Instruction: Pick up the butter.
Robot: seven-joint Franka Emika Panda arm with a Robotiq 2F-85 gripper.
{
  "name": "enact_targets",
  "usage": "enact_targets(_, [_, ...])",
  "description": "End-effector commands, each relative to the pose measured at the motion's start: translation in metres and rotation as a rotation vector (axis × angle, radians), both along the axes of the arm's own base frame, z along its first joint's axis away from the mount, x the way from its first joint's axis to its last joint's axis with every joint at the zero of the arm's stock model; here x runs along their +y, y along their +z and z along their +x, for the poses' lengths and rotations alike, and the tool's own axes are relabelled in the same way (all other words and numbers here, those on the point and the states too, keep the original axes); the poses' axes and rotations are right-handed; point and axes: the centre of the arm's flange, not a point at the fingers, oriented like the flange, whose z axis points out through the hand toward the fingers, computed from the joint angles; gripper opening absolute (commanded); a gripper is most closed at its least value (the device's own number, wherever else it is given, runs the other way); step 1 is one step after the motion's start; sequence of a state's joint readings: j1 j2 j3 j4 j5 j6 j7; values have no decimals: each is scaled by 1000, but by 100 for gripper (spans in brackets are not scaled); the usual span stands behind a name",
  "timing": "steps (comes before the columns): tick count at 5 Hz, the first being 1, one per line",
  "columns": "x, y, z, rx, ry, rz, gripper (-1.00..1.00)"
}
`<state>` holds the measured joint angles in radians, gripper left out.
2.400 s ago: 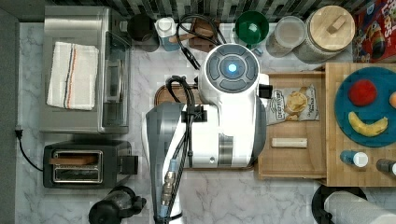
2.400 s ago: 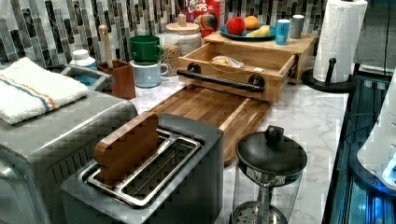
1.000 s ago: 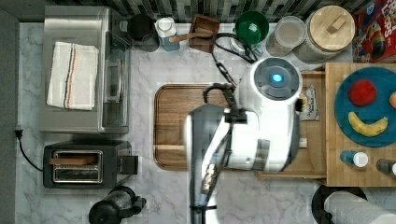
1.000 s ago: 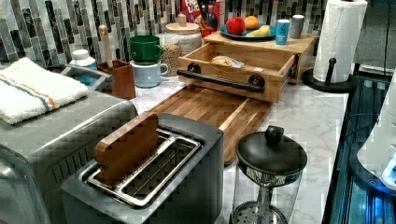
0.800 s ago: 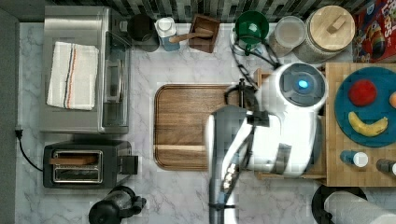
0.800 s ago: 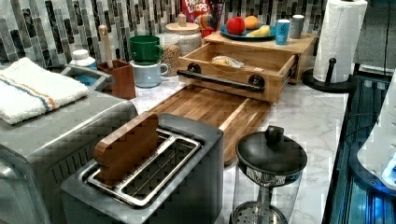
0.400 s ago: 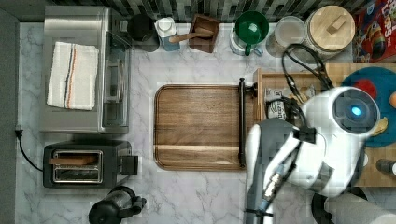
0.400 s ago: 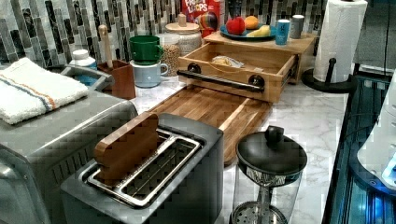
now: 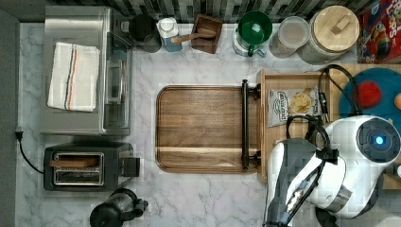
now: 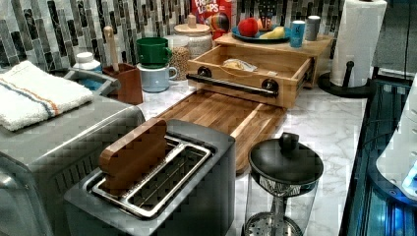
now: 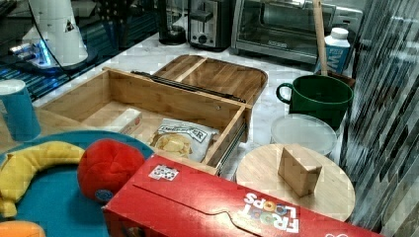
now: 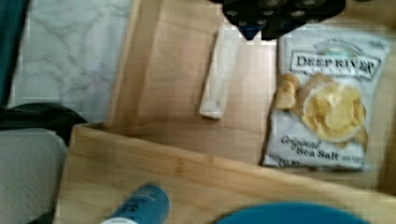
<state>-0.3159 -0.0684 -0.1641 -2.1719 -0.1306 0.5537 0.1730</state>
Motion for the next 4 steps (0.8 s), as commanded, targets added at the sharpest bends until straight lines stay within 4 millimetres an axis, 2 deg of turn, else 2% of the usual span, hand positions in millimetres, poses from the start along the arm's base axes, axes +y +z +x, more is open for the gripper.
enact_targets(1, [-9, -52, -8, 47, -115, 53, 100])
enact_targets(2, [-22, -65, -6, 68, -125, 96, 100])
enact_targets(4, [-27, -93, -9, 30, -115, 66, 100])
